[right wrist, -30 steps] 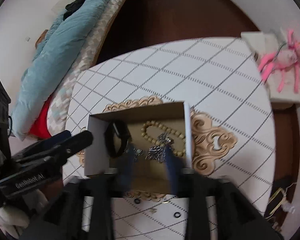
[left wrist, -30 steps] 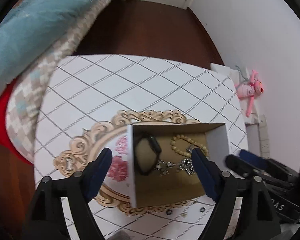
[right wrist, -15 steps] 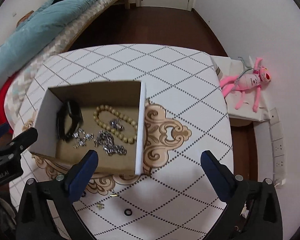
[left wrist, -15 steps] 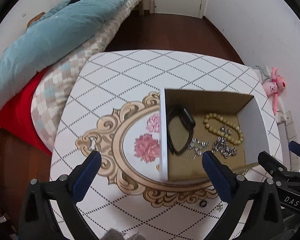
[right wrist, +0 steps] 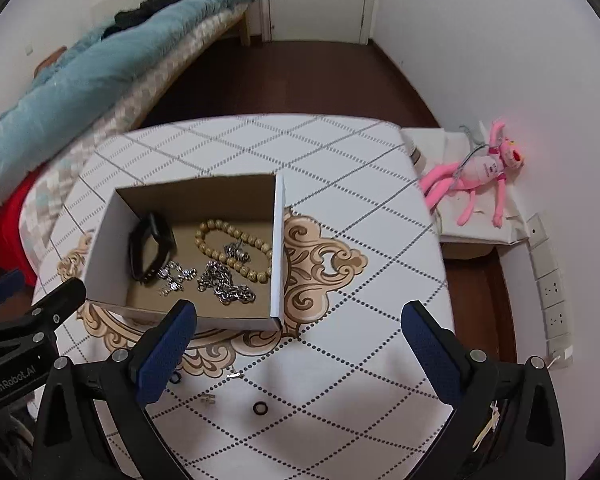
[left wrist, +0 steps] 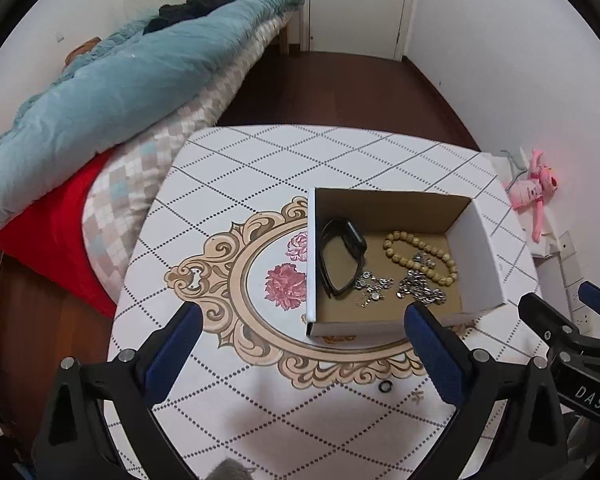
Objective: Organize jewelry
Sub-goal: 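Grasp a small black ring with the right tool while the left tool grasps another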
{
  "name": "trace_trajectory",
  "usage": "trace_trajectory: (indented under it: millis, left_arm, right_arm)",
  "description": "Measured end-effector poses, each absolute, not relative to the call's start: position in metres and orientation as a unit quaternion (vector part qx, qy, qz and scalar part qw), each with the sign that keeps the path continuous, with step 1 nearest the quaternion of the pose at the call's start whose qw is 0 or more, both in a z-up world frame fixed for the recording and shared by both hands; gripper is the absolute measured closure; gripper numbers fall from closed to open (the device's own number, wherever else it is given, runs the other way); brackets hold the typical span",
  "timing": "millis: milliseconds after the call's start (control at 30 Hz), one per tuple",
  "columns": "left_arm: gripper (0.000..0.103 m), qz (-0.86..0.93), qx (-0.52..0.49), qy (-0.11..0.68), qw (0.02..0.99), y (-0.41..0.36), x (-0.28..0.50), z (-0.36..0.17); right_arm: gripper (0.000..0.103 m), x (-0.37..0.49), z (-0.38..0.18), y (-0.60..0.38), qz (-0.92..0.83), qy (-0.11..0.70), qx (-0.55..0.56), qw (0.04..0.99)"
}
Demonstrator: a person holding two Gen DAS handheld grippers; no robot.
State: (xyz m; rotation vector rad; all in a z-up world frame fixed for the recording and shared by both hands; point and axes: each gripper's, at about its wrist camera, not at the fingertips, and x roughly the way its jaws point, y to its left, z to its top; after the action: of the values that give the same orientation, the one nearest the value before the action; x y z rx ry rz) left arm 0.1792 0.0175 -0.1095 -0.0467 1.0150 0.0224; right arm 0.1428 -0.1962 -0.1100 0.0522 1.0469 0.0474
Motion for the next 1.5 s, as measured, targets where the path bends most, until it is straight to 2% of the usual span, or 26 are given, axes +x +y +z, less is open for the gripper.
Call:
trace_trajectory:
  millis: [733, 933, 1100, 1200, 1267, 1367, 1433, 1500]
  left_arm:
    - [0.000, -0.023, -0.031, 0.416, 0.908, 0.006, 0.105, -0.016]
    - [0.000, -0.007, -0.026, 0.451, 0.892, 0.007, 0.109, -0.042]
    - [0.000, 0.014, -0.014, 0.506, 0.862, 0.010, 0.120, -0.107]
    - [0.001, 0.022, -0.005, 0.541, 0.841, 0.012, 0.125, -0.150]
    - [0.001, 0.022, -0.008, 0.562, 0.827, 0.015, 0.128, -0.173]
    - [0.002, 0.020, -0.011, 0.578, 0.816, 0.018, 0.128, -0.195]
    - [0.003, 0.014, -0.012, 0.581, 0.814, 0.017, 0.128, -0.202]
    - [0.003, 0.011, -0.009, 0.582, 0.813, 0.016, 0.127, -0.207]
  right_arm:
    - [0.000, 0.049, -0.003, -0.225, 0.018, 0.398, 0.047, 0.916]
    - [0.000, 0.045, -0.010, -0.230, 0.035, 0.421, 0.069, 0.904]
    - [0.000, 0.058, -0.082, -0.221, 0.057, 0.487, 0.074, 0.868]
    - [0.008, 0.065, -0.130, -0.213, 0.070, 0.520, 0.073, 0.848]
    - [0.023, 0.068, -0.157, -0.209, 0.075, 0.538, 0.076, 0.836]
    - [0.039, 0.072, -0.193, -0.202, 0.087, 0.550, 0.088, 0.826]
    - [0.046, 0.073, -0.204, -0.200, 0.091, 0.548, 0.093, 0.826]
    - [0.047, 0.073, -0.211, -0.195, 0.096, 0.540, 0.092, 0.831]
